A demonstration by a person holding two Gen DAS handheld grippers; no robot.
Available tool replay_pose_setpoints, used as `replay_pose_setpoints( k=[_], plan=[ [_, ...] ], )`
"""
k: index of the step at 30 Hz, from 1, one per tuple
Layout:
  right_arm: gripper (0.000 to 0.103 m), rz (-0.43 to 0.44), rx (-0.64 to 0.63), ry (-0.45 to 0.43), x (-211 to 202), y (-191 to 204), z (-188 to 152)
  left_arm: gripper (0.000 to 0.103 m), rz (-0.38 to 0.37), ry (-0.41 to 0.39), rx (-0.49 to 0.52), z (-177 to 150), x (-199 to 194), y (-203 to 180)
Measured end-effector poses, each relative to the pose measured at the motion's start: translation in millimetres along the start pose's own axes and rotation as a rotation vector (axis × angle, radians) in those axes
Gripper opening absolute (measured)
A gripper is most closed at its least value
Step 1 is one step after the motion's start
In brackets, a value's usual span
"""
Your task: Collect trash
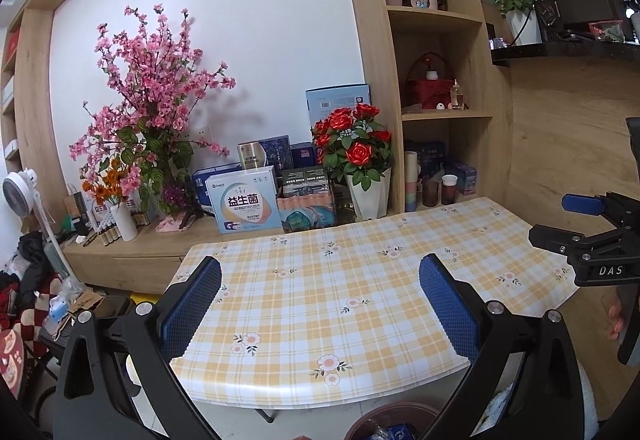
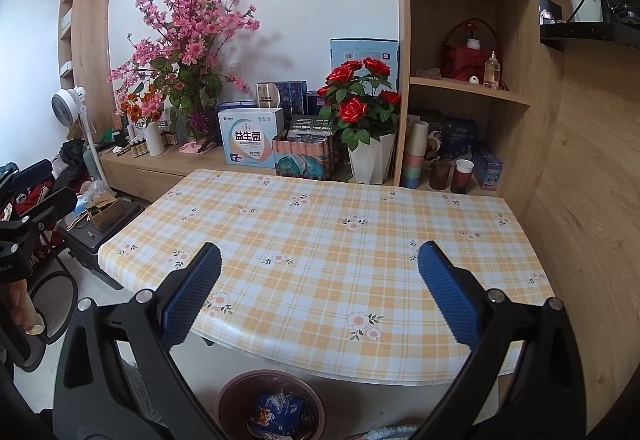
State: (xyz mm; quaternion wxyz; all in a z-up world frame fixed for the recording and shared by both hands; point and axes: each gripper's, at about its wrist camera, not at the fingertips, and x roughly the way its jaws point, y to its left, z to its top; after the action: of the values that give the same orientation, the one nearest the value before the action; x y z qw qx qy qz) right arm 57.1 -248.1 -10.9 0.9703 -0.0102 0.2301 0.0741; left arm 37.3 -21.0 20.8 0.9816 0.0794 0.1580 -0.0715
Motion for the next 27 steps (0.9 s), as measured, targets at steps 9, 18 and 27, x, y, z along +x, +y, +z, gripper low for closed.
replay_pose_setpoints(
  k=[9,18,27],
  plan=[
    [0.097,0.000,-0.001,0.005,-0.4,0.6,0.5,0.097,0.008,0.001,-0.010,-0.5,-0.9,3.7],
    [0.097,0.000,0.000,0.005,-0.2,0.7,0.4,0.097,0.012,0.001,-0.009,-1.3,-1.6,5.8],
    [0.097,0.000,-0.001,0.004,-0.3,0.8,0.6,0.097,0.045,-0.009,0.020,-5.0,-4.0,8.9]
  ],
)
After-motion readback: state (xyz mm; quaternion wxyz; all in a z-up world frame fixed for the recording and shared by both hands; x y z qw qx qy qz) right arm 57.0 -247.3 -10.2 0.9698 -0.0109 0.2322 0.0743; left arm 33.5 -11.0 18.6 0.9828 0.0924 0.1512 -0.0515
